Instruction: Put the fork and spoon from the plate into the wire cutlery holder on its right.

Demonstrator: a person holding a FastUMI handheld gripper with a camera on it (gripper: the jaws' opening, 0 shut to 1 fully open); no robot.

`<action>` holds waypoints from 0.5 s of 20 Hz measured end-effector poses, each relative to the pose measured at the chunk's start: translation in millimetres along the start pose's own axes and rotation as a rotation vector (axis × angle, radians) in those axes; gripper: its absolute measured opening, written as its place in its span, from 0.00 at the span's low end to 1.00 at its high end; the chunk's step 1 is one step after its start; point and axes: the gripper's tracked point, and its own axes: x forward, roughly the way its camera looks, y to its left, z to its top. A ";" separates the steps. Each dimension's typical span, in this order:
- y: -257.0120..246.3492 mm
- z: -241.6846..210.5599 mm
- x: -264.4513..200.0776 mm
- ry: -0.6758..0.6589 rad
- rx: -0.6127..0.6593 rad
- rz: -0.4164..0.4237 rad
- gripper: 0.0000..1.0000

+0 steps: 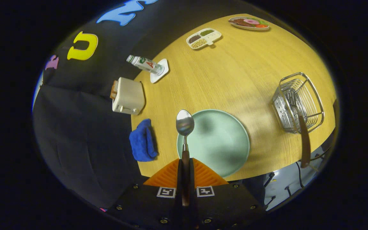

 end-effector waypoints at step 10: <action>-89.7 28.4 -92.7 -0.228 0.226 -0.101 0.09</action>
